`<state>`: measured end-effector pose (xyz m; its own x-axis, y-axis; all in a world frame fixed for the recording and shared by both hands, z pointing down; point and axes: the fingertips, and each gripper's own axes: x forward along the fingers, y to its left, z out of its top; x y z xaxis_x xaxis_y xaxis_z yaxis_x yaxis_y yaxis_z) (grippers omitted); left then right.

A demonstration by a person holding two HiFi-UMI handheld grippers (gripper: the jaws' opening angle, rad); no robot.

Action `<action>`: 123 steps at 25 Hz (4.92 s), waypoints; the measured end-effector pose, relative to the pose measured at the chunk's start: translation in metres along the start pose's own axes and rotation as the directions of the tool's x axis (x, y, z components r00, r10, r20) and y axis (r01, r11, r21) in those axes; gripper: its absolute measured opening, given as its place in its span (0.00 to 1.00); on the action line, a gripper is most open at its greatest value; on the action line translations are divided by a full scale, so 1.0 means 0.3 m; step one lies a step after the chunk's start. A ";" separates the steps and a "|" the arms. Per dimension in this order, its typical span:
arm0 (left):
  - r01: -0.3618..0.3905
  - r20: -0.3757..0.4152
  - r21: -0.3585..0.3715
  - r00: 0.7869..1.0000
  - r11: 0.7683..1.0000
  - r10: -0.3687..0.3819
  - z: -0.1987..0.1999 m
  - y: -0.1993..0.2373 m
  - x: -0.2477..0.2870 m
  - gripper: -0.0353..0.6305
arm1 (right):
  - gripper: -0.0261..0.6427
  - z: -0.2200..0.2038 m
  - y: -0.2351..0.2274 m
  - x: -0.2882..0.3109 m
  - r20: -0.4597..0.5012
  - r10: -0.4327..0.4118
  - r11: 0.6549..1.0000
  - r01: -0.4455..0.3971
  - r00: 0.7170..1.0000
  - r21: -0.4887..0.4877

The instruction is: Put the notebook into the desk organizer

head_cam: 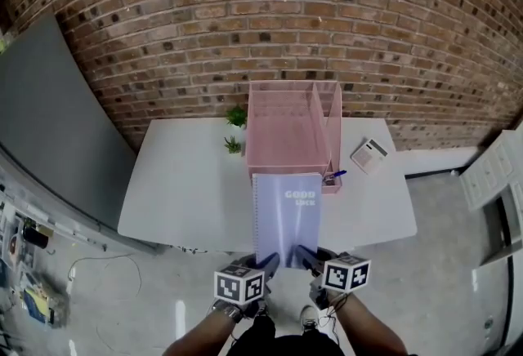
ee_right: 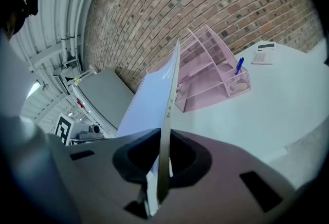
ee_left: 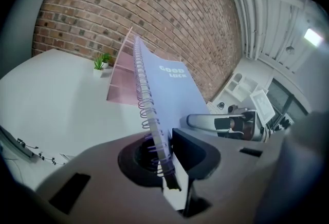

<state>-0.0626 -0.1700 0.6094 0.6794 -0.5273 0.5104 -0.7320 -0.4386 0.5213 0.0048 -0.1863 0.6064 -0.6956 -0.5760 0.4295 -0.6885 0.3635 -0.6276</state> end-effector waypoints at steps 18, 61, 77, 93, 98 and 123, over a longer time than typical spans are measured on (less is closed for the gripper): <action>0.087 -0.074 -0.003 0.993 0.996 -0.087 0.042 0.123 0.033 0.15 | 0.10 0.008 -0.018 0.113 0.014 -0.059 0.990 0.057 0.998 0.130; -0.032 0.005 0.095 0.999 0.995 0.031 0.283 0.244 0.176 0.44 | 0.09 0.382 -0.203 0.261 -0.009 0.080 0.972 -0.076 0.997 0.223; -0.230 0.135 0.250 0.970 0.941 0.201 0.312 0.271 0.165 0.44 | 0.11 0.453 -0.219 0.301 0.054 0.083 0.933 -0.097 0.995 0.345; -0.269 0.178 0.222 0.956 0.937 0.233 0.410 0.290 0.211 0.44 | 0.53 0.372 -0.219 0.251 -0.101 0.035 0.994 -0.045 0.994 -0.100; -0.275 0.172 0.202 0.955 0.940 0.242 0.430 0.301 0.234 0.44 | 0.51 0.360 -0.241 0.206 -0.086 -0.051 0.973 0.030 0.995 -0.228; -0.302 0.179 0.144 0.944 0.942 0.276 0.489 0.346 0.264 0.44 | 0.59 0.521 -0.390 0.239 0.136 -0.410 0.838 0.431 0.902 -0.334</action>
<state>-0.0922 -0.3640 0.6037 0.4307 -0.7491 0.5033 -0.9025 -0.3587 0.2384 0.0677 -0.3846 0.6093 -0.3173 -0.7678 0.5566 -0.9456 0.3007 -0.1243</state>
